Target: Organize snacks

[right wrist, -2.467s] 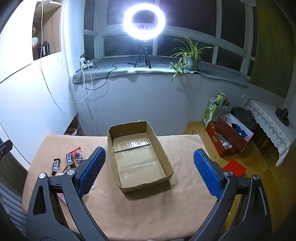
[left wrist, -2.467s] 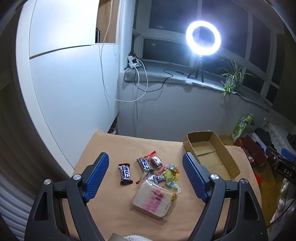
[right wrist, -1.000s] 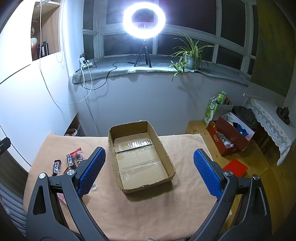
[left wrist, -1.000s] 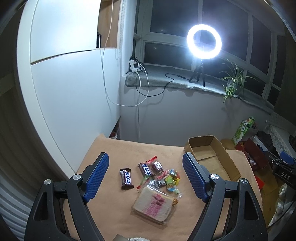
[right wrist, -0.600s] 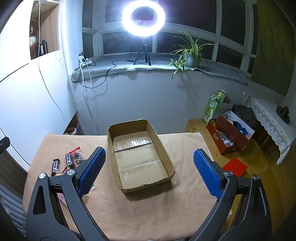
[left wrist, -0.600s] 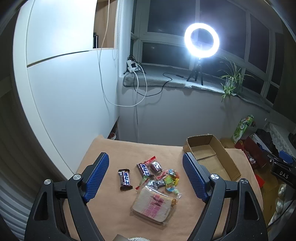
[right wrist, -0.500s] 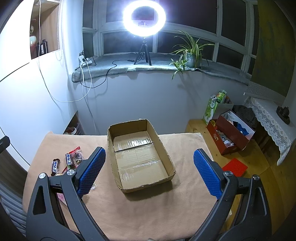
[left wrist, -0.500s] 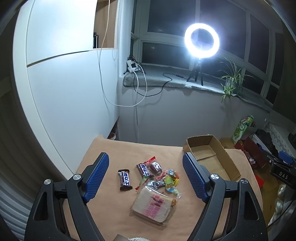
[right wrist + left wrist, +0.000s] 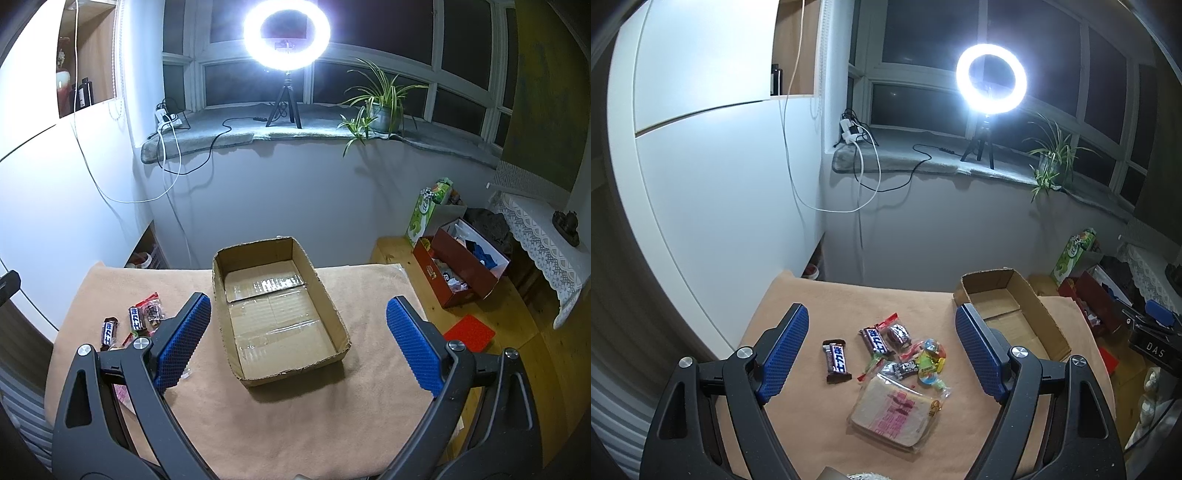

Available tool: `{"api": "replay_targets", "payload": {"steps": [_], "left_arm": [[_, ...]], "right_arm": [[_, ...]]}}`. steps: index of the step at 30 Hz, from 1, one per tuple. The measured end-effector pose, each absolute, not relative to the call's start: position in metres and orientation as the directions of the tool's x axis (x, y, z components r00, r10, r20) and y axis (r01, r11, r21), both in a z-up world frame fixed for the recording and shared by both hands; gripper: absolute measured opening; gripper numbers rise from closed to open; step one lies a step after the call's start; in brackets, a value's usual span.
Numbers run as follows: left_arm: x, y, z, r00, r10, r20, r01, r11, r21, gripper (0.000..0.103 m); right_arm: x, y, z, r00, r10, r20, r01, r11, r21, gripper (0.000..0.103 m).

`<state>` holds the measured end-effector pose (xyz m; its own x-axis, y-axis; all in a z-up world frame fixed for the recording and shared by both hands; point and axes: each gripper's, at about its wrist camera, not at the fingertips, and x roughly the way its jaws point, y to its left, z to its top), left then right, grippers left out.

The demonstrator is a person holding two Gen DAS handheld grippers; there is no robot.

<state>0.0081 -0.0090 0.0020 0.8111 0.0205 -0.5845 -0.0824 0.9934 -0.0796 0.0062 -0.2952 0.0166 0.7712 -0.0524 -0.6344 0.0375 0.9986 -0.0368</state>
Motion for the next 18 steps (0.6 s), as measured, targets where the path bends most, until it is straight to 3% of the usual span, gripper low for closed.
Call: {"api": "replay_targets", "payload": {"steps": [18], "left_arm": [[0.0138,-0.0091,0.0004,0.806,0.012,-0.592,-0.076,0.994,-0.084,0.082]], "right_arm": [[0.01,-0.2921,0.0104,0.761,-0.045,-0.648,0.032,0.999,-0.032,0.098]]}}
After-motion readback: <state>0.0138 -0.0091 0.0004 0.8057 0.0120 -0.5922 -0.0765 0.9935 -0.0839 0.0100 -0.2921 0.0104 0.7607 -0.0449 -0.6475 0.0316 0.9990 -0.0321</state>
